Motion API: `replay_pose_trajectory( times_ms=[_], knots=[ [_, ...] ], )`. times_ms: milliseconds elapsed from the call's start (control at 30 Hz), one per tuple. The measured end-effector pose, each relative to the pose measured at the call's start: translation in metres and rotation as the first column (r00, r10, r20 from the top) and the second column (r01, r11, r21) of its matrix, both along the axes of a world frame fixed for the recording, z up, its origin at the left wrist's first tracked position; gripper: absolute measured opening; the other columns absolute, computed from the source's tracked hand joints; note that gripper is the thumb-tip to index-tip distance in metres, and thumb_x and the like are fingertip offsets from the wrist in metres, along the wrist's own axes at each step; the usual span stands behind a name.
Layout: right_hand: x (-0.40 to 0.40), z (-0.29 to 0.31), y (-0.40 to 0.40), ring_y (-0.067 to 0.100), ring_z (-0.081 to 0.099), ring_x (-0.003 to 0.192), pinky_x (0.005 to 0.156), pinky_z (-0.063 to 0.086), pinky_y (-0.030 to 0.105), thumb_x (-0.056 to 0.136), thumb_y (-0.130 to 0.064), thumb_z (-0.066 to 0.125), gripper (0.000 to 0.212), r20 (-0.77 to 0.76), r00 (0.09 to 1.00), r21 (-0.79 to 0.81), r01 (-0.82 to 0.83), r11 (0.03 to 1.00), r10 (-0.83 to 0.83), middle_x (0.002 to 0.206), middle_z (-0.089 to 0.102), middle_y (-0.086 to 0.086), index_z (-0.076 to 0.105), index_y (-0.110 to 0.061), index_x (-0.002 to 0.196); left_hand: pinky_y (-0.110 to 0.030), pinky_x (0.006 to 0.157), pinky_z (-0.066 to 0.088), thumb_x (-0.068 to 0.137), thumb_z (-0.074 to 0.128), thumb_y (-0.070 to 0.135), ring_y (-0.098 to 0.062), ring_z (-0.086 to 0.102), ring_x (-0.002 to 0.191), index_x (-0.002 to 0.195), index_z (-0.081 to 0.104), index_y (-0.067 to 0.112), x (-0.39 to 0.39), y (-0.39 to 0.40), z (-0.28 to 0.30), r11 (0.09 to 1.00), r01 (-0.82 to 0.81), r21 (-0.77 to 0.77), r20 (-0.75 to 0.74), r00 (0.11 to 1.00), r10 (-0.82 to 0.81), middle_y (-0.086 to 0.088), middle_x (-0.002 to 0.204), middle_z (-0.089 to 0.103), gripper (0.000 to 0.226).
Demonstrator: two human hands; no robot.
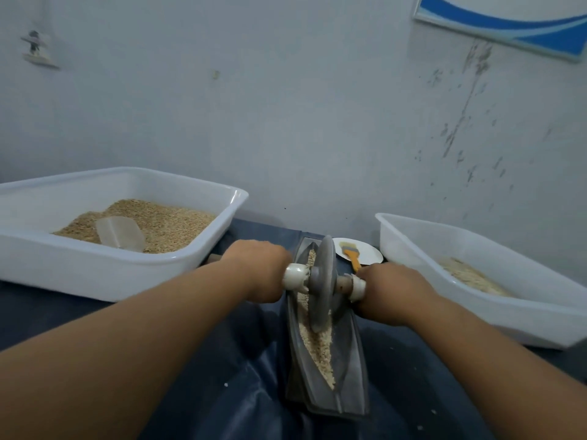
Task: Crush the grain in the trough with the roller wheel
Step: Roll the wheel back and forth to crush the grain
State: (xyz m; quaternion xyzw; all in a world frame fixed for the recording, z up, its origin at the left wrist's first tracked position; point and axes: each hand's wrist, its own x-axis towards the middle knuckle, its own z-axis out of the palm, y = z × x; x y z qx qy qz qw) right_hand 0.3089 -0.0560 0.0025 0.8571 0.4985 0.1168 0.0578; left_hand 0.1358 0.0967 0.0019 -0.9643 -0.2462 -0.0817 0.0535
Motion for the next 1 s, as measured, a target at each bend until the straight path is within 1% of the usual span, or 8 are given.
replay_pose_trajectory(
  times_ms=[167,333,467,633,700,800,933,1000],
  knots=[
    [-0.023,0.008,-0.026,0.013,0.057,0.073,0.05,0.033,0.024,0.073,-0.043,0.063,0.019,-0.052,0.999,-0.019,-0.007,1.0,0.006,0.077,0.059,-0.011,0.047,-0.033,0.07,-0.031,0.068,0.049,0.075,0.066,0.027,-0.017,0.06,0.076,0.091,0.056,0.028,-0.021,-0.023,0.004,1.0,0.01,-0.003,-0.024,1.0,-0.01,0.006,0.082,0.06,0.019],
    [-0.042,0.016,-0.05,0.01,0.058,0.07,0.053,0.039,0.025,0.07,-0.045,0.065,0.02,-0.095,0.995,-0.015,-0.009,1.0,0.007,0.075,0.061,-0.01,0.054,-0.029,0.074,-0.03,0.063,0.042,0.075,0.066,0.027,-0.014,0.052,0.068,0.084,0.044,0.032,-0.041,-0.041,0.011,0.997,0.056,0.056,-0.034,0.998,-0.054,0.009,0.069,0.047,0.024],
    [-0.049,0.024,-0.06,0.007,0.059,0.065,0.052,0.04,0.025,0.069,-0.041,0.069,0.018,-0.163,0.987,-0.029,-0.008,1.0,0.003,0.07,0.062,-0.009,0.054,-0.03,0.073,-0.028,0.059,0.036,0.075,0.064,0.026,-0.011,0.045,0.062,0.081,0.041,0.032,-0.049,-0.046,0.009,0.989,0.051,0.142,0.021,0.998,-0.054,0.01,0.068,0.044,0.024],
    [-0.036,0.016,-0.044,0.008,0.059,0.064,0.05,0.038,0.024,0.071,-0.041,0.067,0.017,-0.094,0.995,-0.031,0.019,0.999,-0.022,0.07,0.063,-0.008,0.057,-0.028,0.072,-0.028,0.059,0.038,0.076,0.064,0.029,-0.007,0.045,0.059,0.077,0.039,0.034,-0.039,-0.034,-0.003,0.988,0.032,0.152,0.067,0.997,-0.043,0.011,0.066,0.045,0.025],
    [-0.026,0.01,-0.03,0.008,0.058,0.064,0.051,0.039,0.024,0.071,-0.039,0.065,0.014,-0.073,0.997,-0.014,0.024,1.0,-0.025,0.07,0.061,-0.009,0.055,-0.029,0.071,-0.029,0.061,0.04,0.076,0.064,0.029,-0.01,0.048,0.063,0.078,0.04,0.034,-0.028,-0.022,-0.006,0.989,0.023,0.148,0.075,0.997,-0.034,0.011,0.066,0.043,0.025],
    [-0.01,0.005,-0.008,0.011,0.059,0.066,0.053,0.041,0.024,0.072,-0.038,0.064,0.013,-0.098,0.994,-0.026,0.054,0.998,-0.056,0.073,0.061,-0.008,0.055,-0.029,0.075,-0.03,0.063,0.043,0.076,0.063,0.028,-0.014,0.053,0.07,0.081,0.045,0.034,-0.008,-0.005,-0.006,0.992,0.014,0.129,0.073,0.997,-0.024,0.011,0.069,0.047,0.02],
    [0.003,0.002,0.01,0.012,0.058,0.064,0.052,0.039,0.024,0.075,-0.038,0.066,0.017,-0.121,0.989,-0.033,0.084,0.996,-0.087,0.072,0.061,-0.006,0.054,-0.025,0.076,-0.031,0.064,0.046,0.074,0.064,0.028,-0.015,0.056,0.07,0.082,0.047,0.035,0.009,0.011,-0.003,0.994,0.027,0.103,0.048,0.998,-0.032,0.01,0.072,0.052,0.019],
    [0.005,0.002,0.012,0.011,0.057,0.065,0.053,0.038,0.024,0.075,-0.038,0.066,0.015,-0.112,0.991,-0.029,0.075,0.997,-0.077,0.073,0.061,-0.007,0.057,-0.027,0.081,-0.03,0.065,0.046,0.074,0.064,0.028,-0.015,0.055,0.07,0.081,0.047,0.035,0.01,0.014,-0.004,0.995,0.026,0.093,0.038,0.999,-0.03,0.01,0.073,0.053,0.019]
  ],
)
